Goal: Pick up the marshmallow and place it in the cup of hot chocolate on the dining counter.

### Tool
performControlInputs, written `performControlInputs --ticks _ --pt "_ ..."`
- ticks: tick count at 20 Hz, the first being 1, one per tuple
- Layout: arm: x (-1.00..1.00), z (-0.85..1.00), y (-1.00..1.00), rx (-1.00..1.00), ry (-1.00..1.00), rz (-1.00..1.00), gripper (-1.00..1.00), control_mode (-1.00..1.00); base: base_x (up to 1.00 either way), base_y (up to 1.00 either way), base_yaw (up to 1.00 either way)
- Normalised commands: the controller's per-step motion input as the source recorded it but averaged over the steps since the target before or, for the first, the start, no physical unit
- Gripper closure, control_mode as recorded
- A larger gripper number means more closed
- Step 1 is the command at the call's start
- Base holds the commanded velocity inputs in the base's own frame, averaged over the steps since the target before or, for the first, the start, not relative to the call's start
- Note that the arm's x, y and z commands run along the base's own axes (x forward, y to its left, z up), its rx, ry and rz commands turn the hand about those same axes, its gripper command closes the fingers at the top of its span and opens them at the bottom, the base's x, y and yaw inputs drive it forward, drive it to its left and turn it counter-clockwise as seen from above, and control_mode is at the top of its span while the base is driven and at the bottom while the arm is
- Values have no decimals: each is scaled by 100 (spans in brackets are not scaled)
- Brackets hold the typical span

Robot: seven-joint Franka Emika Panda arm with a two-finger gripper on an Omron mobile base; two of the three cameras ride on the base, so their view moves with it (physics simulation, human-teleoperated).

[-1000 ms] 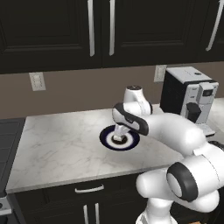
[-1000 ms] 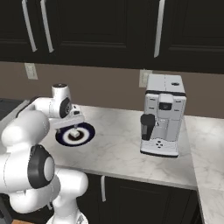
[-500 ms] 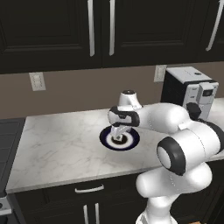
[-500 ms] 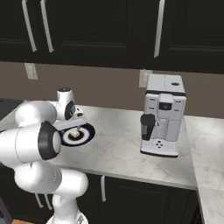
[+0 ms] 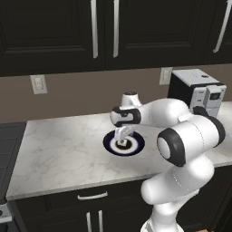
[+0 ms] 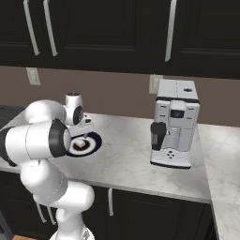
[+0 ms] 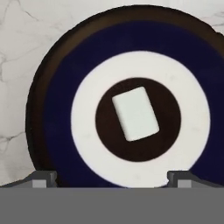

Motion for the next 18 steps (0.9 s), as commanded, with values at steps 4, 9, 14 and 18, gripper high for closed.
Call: performControlInputs --ticks 4,9,14,18 --pt "12 -21 0 0 4 12 -100 -100 0 0 0" --pt "23 -30 0 0 2 9 -100 -100 0 0 0" --pt "41 -33 0 0 4 3 -100 -100 0 0 0" --pt "29 -27 1 0 0 1 -100 -100 0 0 0"
